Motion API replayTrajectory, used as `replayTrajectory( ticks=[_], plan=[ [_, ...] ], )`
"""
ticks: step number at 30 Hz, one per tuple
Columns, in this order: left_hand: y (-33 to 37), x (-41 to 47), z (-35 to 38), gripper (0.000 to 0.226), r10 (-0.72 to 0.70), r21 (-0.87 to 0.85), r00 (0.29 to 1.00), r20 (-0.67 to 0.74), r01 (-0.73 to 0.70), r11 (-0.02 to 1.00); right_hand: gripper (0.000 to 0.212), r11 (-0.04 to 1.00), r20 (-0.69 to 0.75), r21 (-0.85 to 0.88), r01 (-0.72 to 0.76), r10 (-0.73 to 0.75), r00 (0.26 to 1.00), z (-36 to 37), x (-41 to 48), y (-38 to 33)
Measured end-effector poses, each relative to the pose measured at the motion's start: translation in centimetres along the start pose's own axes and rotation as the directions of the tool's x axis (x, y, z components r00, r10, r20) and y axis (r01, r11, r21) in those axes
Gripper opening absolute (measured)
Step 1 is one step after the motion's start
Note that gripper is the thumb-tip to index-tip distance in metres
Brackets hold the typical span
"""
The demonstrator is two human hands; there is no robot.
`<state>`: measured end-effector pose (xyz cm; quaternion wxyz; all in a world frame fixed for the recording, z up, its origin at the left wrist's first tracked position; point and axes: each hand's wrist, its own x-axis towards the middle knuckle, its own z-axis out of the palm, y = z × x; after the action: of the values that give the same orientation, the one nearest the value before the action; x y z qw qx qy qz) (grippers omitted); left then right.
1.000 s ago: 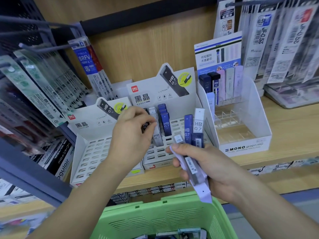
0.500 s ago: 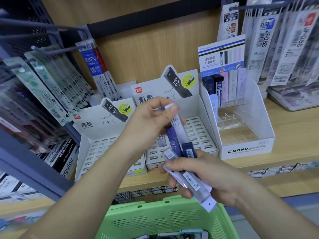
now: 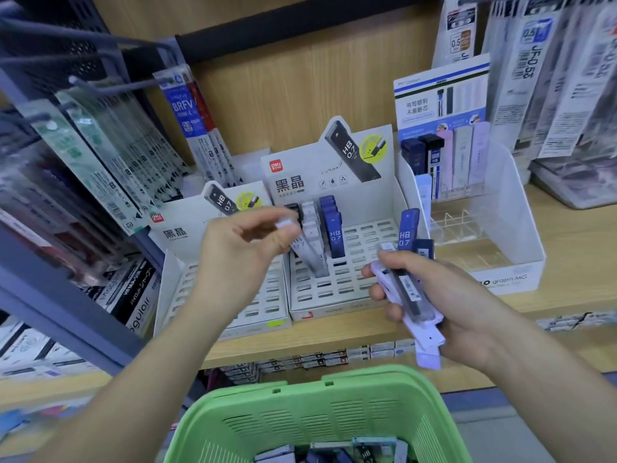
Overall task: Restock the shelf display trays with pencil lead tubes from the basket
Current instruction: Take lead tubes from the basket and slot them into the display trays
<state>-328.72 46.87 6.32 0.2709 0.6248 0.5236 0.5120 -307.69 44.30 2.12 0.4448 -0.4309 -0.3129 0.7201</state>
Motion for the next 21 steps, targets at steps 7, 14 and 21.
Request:
replayTrajectory(
  ticks=[7, 14, 21],
  plan=[
    [-1.9, -0.9, 0.9, 0.017, -0.022, 0.130, 0.999, 0.036, 0.017, 0.991, 0.025, 1.000, 0.022, -0.008, -0.011, 0.011, 1.000, 0.4, 0.2, 0.3],
    [-2.0, -0.6, 1.6, 0.021, 0.013, 0.187, 0.999, 0.036, -0.019, 0.982, 0.026, 1.000, 0.018, -0.014, -0.025, 0.025, 1.000, 0.5, 0.1, 0.2],
    [-2.4, -0.8, 2.2, 0.024, 0.155, 0.245, 0.988, 0.026, -0.157, 0.957, 0.028, 0.999, 0.012, 0.038, -0.026, 0.025, 1.000, 0.7, 0.1, 0.3]
  ],
)
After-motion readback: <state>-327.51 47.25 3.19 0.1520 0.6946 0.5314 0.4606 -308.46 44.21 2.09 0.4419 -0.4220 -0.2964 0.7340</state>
